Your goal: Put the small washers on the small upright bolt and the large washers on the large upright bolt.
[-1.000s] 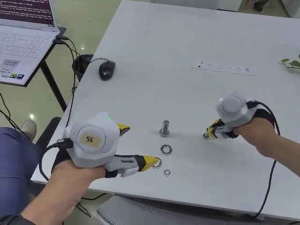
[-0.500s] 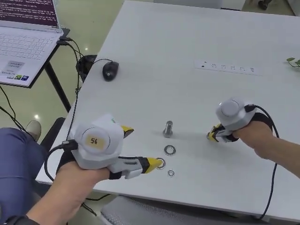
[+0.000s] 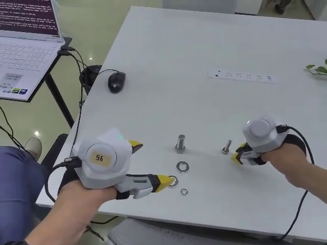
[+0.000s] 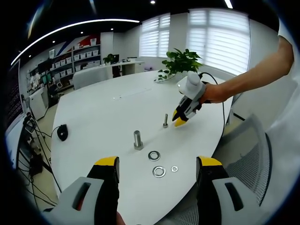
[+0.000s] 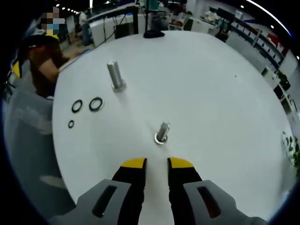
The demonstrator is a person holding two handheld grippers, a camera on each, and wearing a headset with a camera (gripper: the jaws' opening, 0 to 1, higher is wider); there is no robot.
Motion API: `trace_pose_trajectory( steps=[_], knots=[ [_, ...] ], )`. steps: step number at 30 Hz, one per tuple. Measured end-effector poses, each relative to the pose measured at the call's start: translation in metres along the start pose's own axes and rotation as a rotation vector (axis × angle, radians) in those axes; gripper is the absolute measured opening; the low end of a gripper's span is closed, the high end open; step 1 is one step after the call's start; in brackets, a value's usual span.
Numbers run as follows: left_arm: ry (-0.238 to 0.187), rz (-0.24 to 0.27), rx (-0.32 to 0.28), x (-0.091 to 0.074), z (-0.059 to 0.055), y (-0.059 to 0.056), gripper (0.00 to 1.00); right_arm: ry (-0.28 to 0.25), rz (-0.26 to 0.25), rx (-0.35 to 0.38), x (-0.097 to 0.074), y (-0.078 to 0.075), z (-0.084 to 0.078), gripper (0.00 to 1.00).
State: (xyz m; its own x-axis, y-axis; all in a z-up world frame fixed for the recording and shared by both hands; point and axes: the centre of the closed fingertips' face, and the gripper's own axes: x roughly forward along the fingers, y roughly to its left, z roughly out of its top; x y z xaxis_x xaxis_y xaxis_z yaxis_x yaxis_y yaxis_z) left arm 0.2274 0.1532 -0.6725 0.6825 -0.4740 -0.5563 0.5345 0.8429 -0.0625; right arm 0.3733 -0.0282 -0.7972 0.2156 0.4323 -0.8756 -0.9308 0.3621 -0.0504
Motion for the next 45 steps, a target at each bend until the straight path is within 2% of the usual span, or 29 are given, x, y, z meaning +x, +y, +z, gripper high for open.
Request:
trace_pose_trajectory(
  steps=[8,16,22,25,31,34,35,38,42,45],
  knots=[
    [0.000,-0.019,0.017,0.003,0.002,-0.002,0.66,-0.015,0.008,0.034,-0.006,0.015,-0.029,0.19],
    [-0.007,-0.033,0.022,0.005,0.004,-0.005,0.66,-0.029,0.051,0.007,-0.003,0.049,-0.035,0.19],
    [0.000,-0.044,0.029,0.007,0.001,-0.007,0.66,-0.054,0.119,-0.031,0.008,0.085,-0.020,0.19],
    [-0.002,-0.045,0.030,0.008,0.002,-0.008,0.66,-0.068,0.167,-0.090,0.017,0.108,-0.005,0.18],
    [-0.008,-0.035,0.022,0.005,0.002,-0.005,0.66,-0.083,0.246,-0.175,0.030,0.140,0.021,0.18],
    [-0.005,-0.029,0.018,0.004,0.000,-0.004,0.66,-0.066,0.277,-0.236,0.039,0.154,0.031,0.18],
    [-0.005,-0.028,0.018,0.003,0.000,-0.003,0.66,-0.081,0.284,-0.262,0.040,0.157,0.036,0.18],
    [-0.005,-0.023,0.016,0.001,-0.003,-0.002,0.66,-0.065,0.301,-0.301,0.045,0.164,0.042,0.18],
    [0.000,-0.017,0.012,0.000,-0.006,-0.001,0.66,-0.055,0.330,-0.341,0.045,0.172,0.043,0.18],
    [-0.008,-0.015,0.007,0.000,-0.004,-0.002,0.66,-0.049,0.329,-0.412,0.045,0.173,0.042,0.18]
  ],
)
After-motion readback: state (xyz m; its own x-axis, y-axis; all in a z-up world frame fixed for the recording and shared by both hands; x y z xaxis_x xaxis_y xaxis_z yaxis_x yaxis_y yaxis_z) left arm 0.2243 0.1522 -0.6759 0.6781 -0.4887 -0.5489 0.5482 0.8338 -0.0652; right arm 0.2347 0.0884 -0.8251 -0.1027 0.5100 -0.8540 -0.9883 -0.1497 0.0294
